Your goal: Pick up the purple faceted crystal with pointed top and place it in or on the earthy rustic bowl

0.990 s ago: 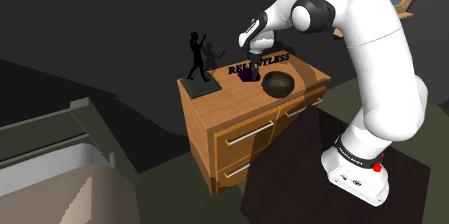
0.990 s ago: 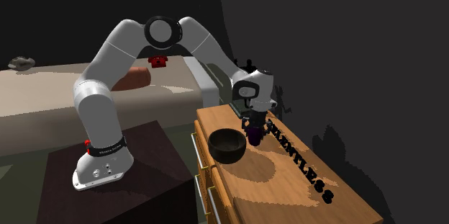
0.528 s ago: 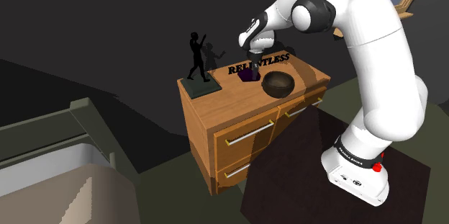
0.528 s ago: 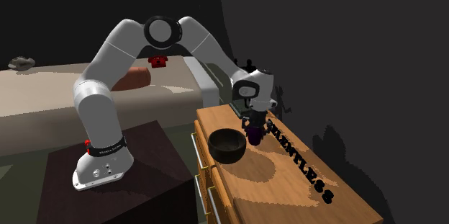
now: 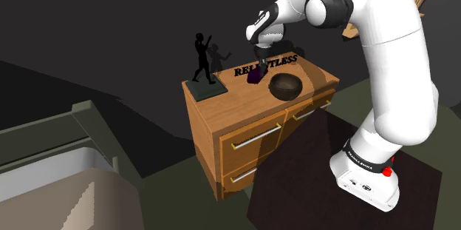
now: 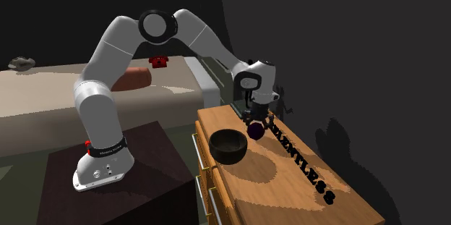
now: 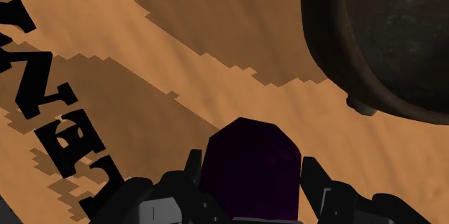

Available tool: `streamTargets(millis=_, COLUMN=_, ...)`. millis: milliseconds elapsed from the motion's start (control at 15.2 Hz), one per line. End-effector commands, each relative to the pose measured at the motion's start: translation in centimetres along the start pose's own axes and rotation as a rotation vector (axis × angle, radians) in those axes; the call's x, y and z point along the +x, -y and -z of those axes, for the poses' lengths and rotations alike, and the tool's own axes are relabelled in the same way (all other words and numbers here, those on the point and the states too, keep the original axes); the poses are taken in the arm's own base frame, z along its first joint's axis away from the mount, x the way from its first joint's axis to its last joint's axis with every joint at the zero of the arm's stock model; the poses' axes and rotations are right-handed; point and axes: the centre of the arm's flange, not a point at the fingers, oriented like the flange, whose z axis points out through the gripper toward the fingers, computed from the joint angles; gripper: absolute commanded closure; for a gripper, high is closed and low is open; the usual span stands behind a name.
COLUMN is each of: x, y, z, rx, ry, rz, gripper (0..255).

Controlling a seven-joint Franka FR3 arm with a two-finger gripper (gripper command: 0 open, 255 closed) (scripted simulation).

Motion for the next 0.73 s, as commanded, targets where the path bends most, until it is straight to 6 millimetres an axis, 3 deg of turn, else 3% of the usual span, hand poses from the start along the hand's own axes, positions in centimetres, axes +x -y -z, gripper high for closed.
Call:
streamTargets(millis=0, x=-0.1, y=0.0, z=1.0, rx=0.0, ry=0.0, rz=0.0, gripper=255)
streamTargets(millis=660, x=-0.3, y=0.4, z=6.3, rx=0.0, ry=0.0, rz=0.0, gripper=255)
